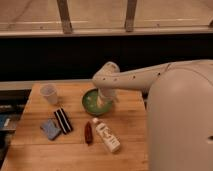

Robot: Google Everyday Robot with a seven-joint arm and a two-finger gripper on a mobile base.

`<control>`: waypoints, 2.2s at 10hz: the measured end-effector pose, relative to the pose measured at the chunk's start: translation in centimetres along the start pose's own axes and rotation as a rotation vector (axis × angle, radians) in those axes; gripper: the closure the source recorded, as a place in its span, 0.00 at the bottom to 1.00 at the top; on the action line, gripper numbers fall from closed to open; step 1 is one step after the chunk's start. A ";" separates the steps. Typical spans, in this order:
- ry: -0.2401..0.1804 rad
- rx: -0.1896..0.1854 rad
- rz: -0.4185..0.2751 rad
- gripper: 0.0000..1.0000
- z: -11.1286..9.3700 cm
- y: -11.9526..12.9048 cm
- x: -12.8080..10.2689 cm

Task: Stand the bottle upright

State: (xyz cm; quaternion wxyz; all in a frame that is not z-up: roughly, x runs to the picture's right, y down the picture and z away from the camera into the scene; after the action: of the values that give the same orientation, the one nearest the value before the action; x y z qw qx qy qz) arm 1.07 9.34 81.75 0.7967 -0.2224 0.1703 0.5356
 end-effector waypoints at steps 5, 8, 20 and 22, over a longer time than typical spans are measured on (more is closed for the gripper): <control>0.019 0.005 -0.044 0.36 0.1 0.5 0.5; 0.079 0.029 -0.070 0.36 1.3 2.5 0.5; 0.156 -0.030 -0.059 0.36 3.3 5.5 3.9; 0.162 -0.051 -0.057 0.36 3.8 5.9 4.3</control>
State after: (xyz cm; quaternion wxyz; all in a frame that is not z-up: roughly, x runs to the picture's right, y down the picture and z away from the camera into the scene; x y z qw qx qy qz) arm -2.72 16.69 81.74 0.7892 -0.2900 0.2142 0.4972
